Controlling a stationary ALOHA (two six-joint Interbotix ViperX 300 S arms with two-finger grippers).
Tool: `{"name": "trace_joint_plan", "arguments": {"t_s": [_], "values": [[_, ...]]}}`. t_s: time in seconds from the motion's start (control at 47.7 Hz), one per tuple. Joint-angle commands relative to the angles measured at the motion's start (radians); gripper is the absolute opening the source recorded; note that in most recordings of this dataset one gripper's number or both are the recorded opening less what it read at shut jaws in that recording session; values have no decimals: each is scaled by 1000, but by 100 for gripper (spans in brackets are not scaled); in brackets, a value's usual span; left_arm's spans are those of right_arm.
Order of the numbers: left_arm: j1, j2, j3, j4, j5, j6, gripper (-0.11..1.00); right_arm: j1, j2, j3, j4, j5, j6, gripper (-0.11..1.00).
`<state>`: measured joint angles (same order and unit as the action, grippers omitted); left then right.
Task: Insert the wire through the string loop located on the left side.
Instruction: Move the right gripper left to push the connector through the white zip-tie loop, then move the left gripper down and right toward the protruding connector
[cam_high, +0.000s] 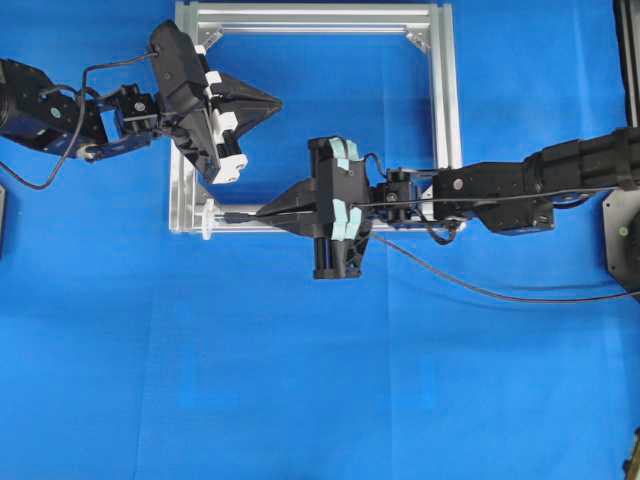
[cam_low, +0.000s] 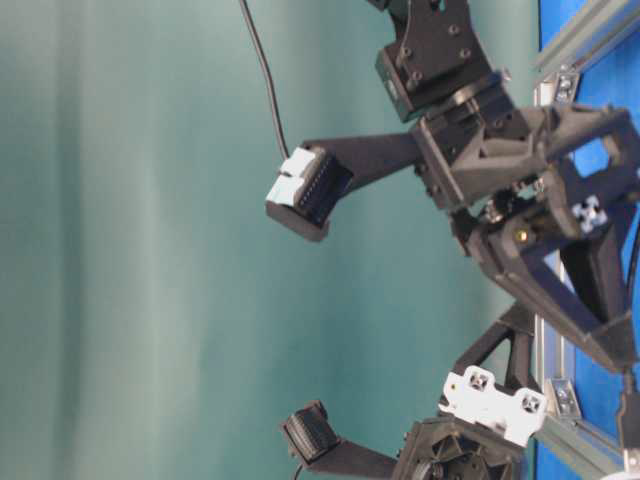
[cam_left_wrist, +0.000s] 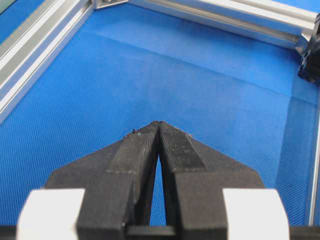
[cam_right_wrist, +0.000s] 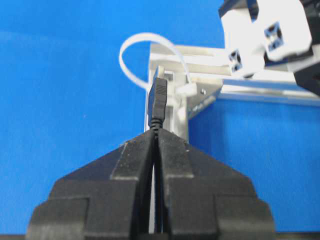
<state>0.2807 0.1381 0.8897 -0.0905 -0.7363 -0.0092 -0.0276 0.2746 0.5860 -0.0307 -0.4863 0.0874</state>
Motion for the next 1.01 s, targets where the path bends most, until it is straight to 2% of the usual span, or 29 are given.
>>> {"name": "trace_joint_plan", "arguments": {"t_s": [0.0,0.524,0.985], "values": [[0,-34,-6,2,-11,0,0,5,-3,-43,2,-5,2,0],[0,-35,-3,2,-11,0,0,3,132,-238,0,20,2,0],[0,-40,0,3,-11,0,0,3,147,-249,0,25,2,0]]}}
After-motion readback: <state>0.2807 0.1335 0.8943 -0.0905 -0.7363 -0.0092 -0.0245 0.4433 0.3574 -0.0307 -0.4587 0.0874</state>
